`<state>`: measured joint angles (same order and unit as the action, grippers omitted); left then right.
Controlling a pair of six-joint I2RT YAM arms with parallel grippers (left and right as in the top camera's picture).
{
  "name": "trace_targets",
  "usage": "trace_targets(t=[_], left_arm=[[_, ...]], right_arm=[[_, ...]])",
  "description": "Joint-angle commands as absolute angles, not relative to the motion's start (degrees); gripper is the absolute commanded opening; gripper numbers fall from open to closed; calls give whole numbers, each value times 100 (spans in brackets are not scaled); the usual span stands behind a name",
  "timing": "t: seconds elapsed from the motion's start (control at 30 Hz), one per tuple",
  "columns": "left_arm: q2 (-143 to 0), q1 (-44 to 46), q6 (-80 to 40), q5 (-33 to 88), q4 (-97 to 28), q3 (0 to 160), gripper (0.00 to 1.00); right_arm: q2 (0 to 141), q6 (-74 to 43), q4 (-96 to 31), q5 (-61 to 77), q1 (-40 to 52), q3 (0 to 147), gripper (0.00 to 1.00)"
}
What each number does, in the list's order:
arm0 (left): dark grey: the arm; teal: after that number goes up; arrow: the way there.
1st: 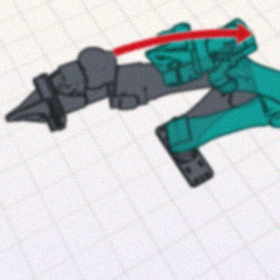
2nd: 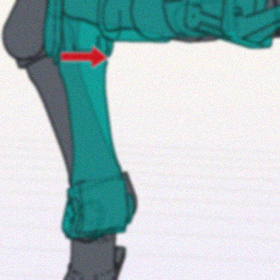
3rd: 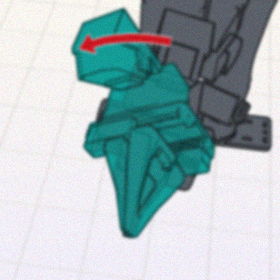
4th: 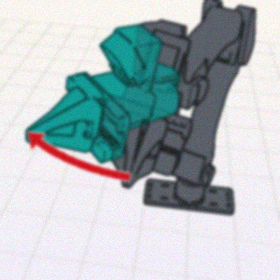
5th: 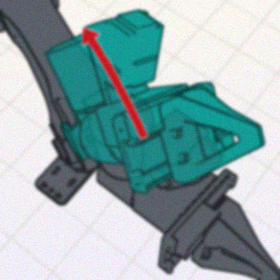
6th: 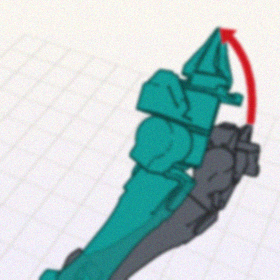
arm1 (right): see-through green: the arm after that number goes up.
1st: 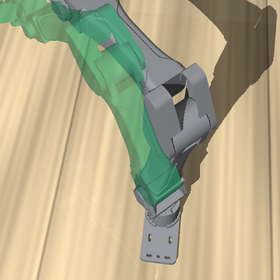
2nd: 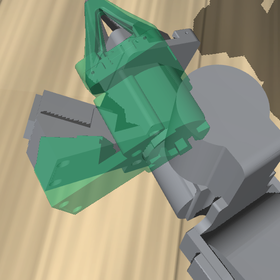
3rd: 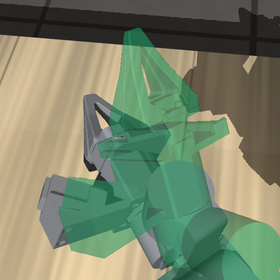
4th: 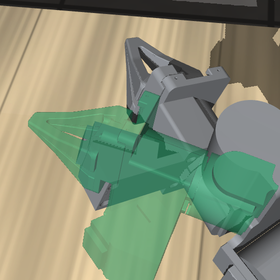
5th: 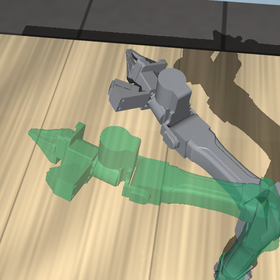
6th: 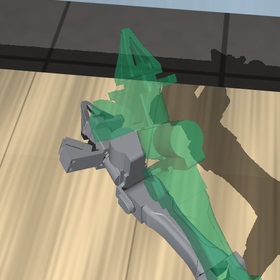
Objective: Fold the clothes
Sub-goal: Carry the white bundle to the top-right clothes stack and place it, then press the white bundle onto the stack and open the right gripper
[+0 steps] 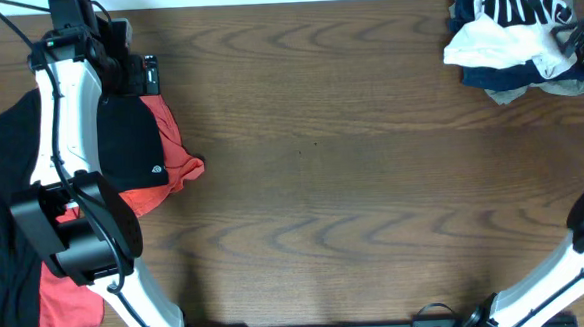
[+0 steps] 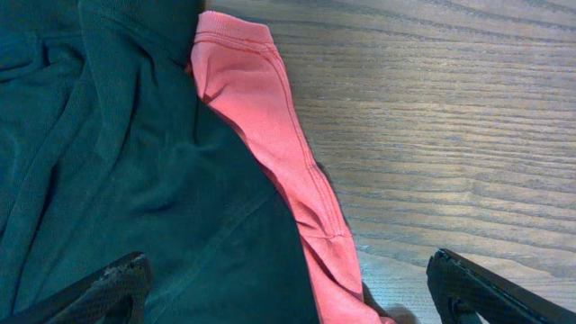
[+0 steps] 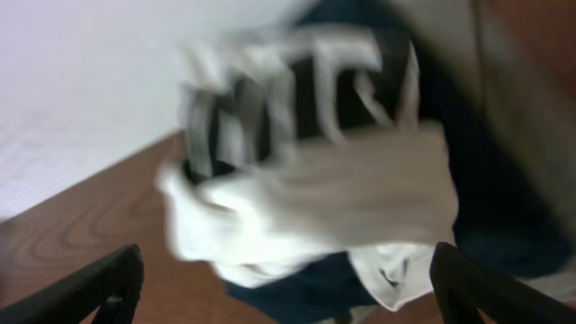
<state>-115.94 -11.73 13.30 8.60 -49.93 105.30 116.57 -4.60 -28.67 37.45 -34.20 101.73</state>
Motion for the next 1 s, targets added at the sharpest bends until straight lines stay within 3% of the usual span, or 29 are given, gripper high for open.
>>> trace_targets(t=[0.0,0.37,0.77,0.97], left_arm=[[-11574,-1177,1275,854,-5006,10523,99],[-11574,-1177,1275,854,-5006,10523,98],[-11574,-1177,1275,851,-5009,10523,98],[-11574,-1177,1275,851,-5009,10523,98]], right_arm=[[10901,106,-2886,3098,-3072,10309,99],[11786,200,-1378,-117,-1831,10304,99],[14175,198,-158,-318,-1750,10304,99],[13952,176,-161,-303,-1695,10309,99]])
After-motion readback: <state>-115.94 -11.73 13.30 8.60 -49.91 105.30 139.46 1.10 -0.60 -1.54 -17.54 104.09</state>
